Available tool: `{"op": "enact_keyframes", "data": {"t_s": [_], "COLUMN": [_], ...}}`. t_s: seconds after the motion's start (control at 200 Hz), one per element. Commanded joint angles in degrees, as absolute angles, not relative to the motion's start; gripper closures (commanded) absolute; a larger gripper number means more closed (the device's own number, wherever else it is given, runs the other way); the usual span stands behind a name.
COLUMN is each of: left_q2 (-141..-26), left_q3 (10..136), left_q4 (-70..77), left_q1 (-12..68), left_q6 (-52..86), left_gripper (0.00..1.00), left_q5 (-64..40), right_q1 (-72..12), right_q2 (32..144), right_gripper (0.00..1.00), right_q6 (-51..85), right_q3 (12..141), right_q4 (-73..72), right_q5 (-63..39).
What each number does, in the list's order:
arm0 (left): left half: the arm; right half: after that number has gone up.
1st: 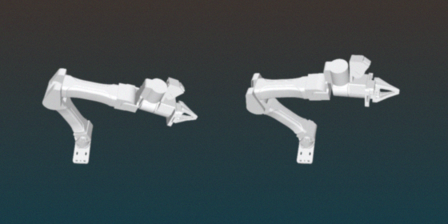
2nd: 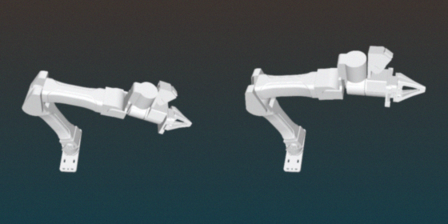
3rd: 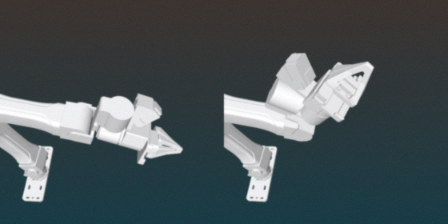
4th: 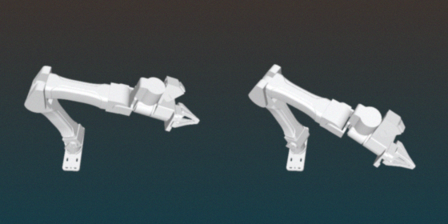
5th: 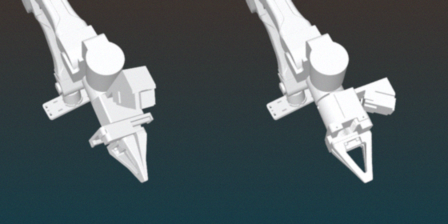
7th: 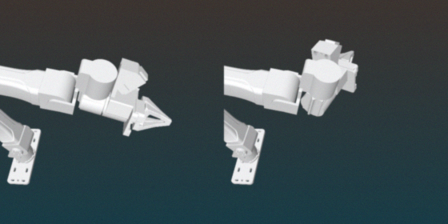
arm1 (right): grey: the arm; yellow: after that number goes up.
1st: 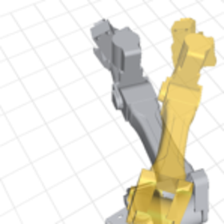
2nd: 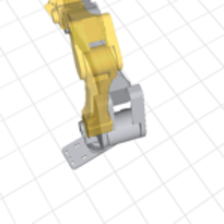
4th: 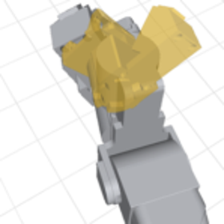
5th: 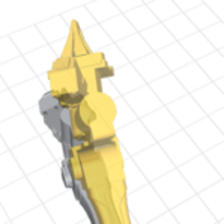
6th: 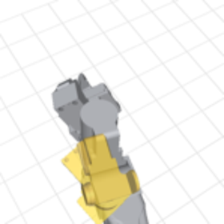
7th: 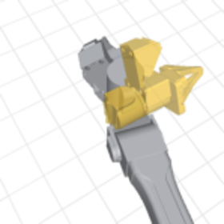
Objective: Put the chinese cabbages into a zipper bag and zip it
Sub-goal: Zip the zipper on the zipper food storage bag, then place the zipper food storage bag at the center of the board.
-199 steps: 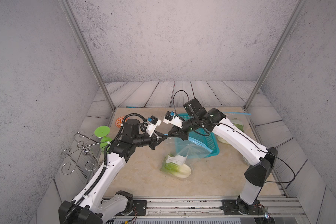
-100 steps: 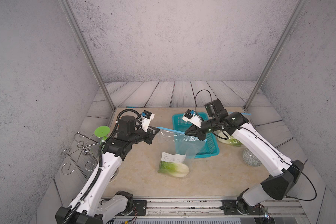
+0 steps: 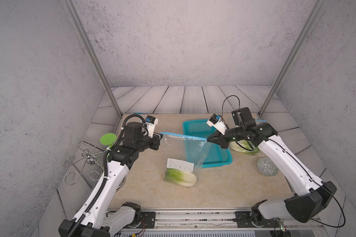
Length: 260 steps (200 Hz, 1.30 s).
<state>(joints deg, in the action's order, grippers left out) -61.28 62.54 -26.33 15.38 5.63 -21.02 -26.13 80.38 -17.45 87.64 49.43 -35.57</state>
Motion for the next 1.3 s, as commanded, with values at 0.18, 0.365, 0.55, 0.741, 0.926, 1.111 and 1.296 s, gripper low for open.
{"op": "enact_keyframes", "data": {"t_s": [0.18, 0.365, 0.55, 0.741, 0.926, 1.111, 1.296], "left_q2": [-61.8, -63.5, -75.6, -86.8, -86.0, -76.6, -60.8], "left_q3": [63.5, 62.9, 66.8, 73.8, 75.1, 68.0, 48.6], "left_q4": [-28.8, -31.4, -28.7, -27.5, -32.7, -31.2, -11.9], "left_q1": [11.2, 6.5, -4.2, -4.5, -3.9, 0.9, 12.8], "left_q6": [6.0, 4.3, 11.5, 10.5, 9.6, 8.3, 2.2], "left_gripper": [1.00, 1.00, 1.00, 0.64, 0.33, 0.29, 0.30], "left_q5": [-4.6, 7.1, 1.6, -1.5, -2.1, -5.1, -7.7], "right_q1": [-24.8, -23.6, -21.8, -20.2, -19.3, -16.5, -15.2], "right_q2": [80.0, 81.7, 86.9, 86.9, 83.4, 76.0, 62.3], "right_gripper": [0.34, 0.32, 0.30, 0.29, 0.28, 0.26, 0.10], "right_q6": [-7.2, 1.9, 9.8, 12.1, 11.9, 14.4, 4.2], "right_q3": [84.8, 79.6, 79.1, 76.7, 74.3, 66.2, 48.1], "right_q4": [43.4, 38.9, 36.5, 32.8, 32.8, 26.0, 7.5], "right_q5": [-30.4, -22.7, -18.3, -18.0, -14.9, -7.9, 14.7]}}
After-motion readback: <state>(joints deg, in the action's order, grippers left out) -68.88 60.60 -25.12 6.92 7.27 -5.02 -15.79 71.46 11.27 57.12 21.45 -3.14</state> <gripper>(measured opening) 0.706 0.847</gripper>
